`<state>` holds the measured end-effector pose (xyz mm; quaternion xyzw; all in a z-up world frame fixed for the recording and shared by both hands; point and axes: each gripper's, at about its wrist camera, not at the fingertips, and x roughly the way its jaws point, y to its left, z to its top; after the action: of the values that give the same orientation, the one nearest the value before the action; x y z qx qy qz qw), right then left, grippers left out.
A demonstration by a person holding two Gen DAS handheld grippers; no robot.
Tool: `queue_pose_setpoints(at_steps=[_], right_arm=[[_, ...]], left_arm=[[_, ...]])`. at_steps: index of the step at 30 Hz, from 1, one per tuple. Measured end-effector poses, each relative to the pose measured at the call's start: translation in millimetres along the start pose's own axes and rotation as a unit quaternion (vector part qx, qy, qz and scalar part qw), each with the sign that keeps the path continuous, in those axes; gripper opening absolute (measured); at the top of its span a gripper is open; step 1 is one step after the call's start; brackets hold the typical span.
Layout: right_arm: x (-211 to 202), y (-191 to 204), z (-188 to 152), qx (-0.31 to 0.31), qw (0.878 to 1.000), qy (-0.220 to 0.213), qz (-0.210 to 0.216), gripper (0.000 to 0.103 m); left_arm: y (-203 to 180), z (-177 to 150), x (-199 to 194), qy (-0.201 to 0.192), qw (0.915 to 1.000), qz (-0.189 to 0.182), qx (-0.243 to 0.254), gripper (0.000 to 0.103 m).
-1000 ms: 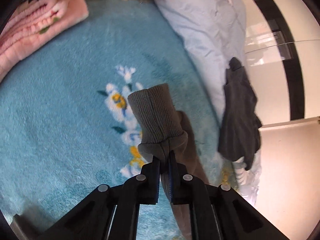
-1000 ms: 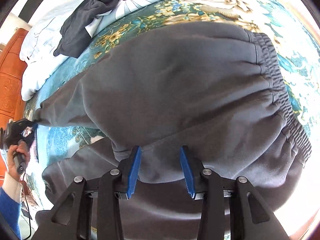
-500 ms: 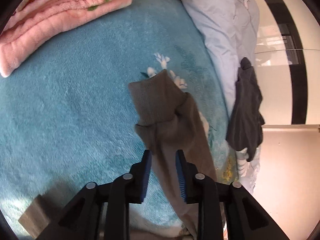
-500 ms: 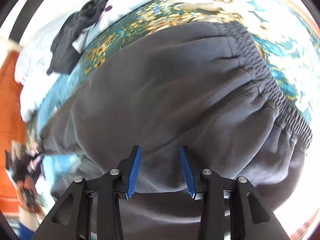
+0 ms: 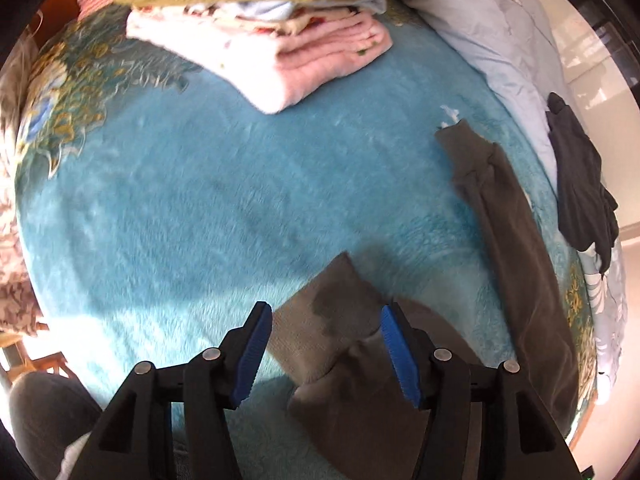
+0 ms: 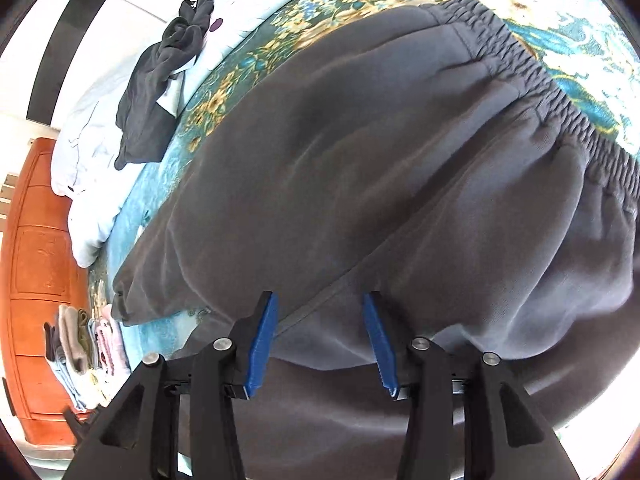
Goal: Fold clothes
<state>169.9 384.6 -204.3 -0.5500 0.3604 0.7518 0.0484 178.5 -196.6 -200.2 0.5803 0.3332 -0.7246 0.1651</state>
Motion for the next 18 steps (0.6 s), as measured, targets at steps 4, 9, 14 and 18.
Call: queue_pose_setpoints(at_steps=[4, 9, 14, 18], right_arm=[[-3.7, 6.4, -6.9, -0.010, 1.000, -0.001, 0.015, 0.053], [-28.0, -3.7, -11.0, -0.009, 1.000, -0.025, 0.015, 0.054], [-85.3, -58.8, -3.2, 0.048, 0.994, -0.091, -0.020, 0.054], [-130.6, -112.4, -9.4, 0.104, 0.984, -0.137, -0.056, 0.055]], left_arm=[[3.1, -14.8, 15.7, 0.042, 0.9990, 0.008, -0.013, 0.063], [-3.8, -32.4, 31.3, 0.072, 0.9974, 0.002, -0.002, 0.069], [-3.0, -44.2, 41.7, 0.061, 0.9980, 0.016, -0.011, 0.069], [-0.5, -48.9, 42.3, 0.048, 0.9986, 0.017, -0.015, 0.066]])
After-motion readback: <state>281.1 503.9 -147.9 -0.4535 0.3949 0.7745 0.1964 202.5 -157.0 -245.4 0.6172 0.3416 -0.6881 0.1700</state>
